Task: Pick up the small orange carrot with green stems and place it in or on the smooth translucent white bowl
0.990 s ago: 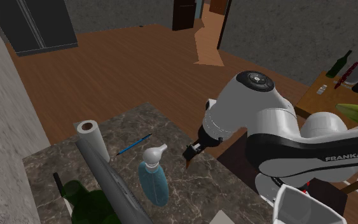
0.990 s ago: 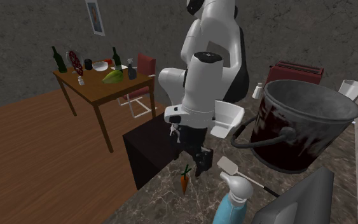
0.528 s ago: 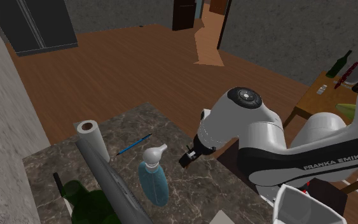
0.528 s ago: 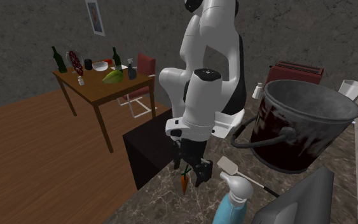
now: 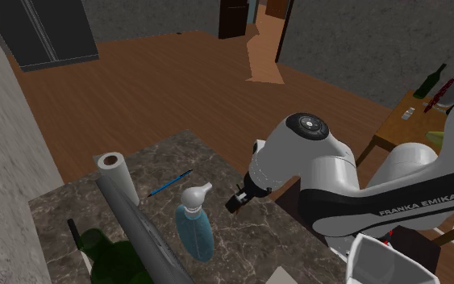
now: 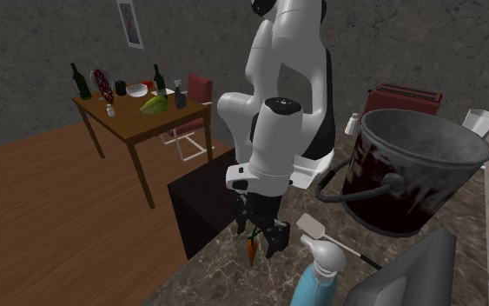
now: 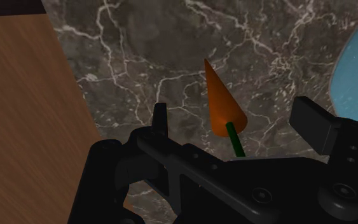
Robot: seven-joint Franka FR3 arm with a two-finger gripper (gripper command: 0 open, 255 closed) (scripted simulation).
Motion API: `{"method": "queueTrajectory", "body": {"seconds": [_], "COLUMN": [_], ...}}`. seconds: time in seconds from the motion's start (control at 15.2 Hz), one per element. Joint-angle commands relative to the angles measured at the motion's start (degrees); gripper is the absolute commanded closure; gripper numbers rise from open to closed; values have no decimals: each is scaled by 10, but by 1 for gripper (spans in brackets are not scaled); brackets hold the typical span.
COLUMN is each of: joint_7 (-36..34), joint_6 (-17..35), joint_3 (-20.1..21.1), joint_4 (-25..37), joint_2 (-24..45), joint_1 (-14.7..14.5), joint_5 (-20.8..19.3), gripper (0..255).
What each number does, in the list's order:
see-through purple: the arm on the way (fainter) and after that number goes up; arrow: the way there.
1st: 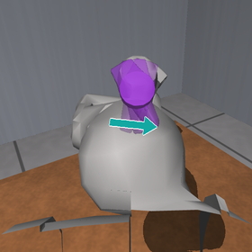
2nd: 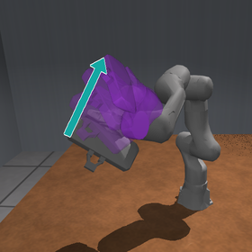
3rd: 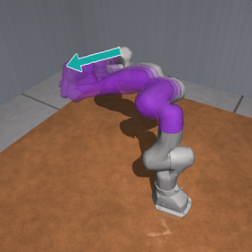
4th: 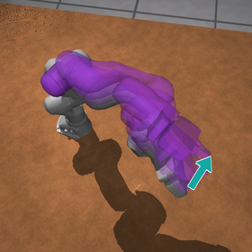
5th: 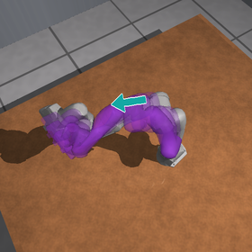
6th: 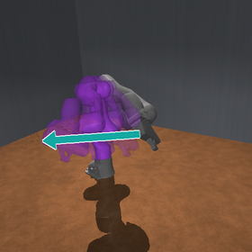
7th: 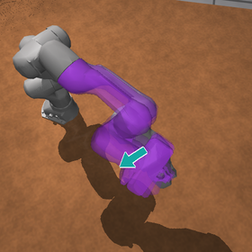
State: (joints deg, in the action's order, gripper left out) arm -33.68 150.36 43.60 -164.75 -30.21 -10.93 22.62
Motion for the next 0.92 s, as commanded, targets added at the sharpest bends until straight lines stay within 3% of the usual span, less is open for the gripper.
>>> {"method": "queueTrajectory", "body": {"seconds": [0.0,0.59,0.86], "joint_7": [0,0,8], "joint_6": [0,0,-47], "joint_3": [0,0,-22], "joint_4": [0,0,12], "joint_2": [0,0,-36], "joint_1": [0,0,-12], "joint_5": [0,0,1], "gripper": [255,255,255]}}
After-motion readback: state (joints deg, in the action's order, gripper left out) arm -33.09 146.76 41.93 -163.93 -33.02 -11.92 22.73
